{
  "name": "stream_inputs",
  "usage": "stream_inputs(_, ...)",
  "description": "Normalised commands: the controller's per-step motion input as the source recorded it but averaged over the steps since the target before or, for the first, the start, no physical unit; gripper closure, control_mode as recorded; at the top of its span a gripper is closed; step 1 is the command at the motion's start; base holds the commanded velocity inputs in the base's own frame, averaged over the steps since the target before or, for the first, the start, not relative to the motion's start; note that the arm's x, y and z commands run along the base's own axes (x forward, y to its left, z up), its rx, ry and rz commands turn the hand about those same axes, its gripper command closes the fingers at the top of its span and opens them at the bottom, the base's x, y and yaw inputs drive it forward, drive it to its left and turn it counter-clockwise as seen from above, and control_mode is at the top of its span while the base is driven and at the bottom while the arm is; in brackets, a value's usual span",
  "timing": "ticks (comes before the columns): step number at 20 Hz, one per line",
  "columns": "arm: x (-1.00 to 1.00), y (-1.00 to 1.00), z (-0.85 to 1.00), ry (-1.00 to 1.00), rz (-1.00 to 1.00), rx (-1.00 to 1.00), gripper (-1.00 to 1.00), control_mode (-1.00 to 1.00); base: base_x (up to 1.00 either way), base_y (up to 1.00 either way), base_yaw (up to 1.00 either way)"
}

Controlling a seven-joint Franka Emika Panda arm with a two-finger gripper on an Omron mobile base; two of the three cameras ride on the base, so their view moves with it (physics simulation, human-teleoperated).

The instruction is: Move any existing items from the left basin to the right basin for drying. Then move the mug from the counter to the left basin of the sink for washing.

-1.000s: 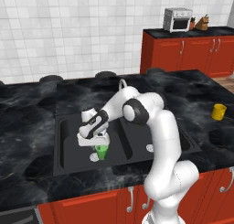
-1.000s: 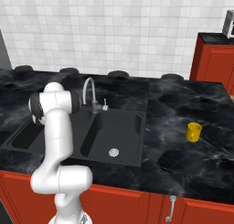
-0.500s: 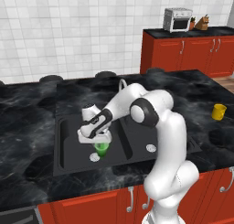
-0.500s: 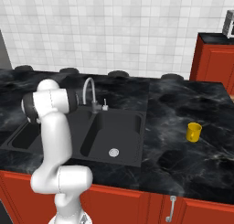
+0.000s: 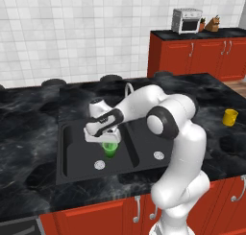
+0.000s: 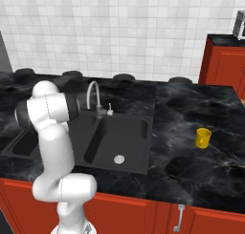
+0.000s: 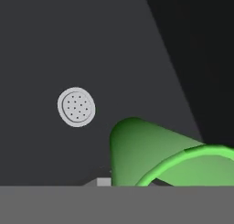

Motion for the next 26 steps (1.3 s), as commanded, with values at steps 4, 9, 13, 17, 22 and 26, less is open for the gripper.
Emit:
stream_inputs(4, -0.03, -0.09, 0.62, 0.01, -0.02, 0.0, 1.0, -1.0, 0.0, 0.0, 0.0)
stream_inputs(9, 0.0, -0.09, 0.54, 0.09, -0.02, 0.0, 1.0, -1.0, 0.0, 0.0, 0.0)
stream_inputs(13, -0.01, -0.06, 0.52, 0.15, -0.01, 0.0, 1.0, -1.0, 0.0, 0.0, 0.0)
stream_inputs(17, -0.06, -0.09, 0.49, 0.13, -0.01, 0.0, 1.0, -1.0, 0.0, 0.0, 0.0)
stream_inputs(22, -0.16, -0.13, 0.42, 0.09, -0.03, 0.0, 1.0, -1.0, 0.0, 0.0, 0.0)
stream_inputs(26, -0.29, -0.16, 0.28, 0.05, -0.04, 0.0, 1.0, -1.0, 0.0, 0.0, 0.0)
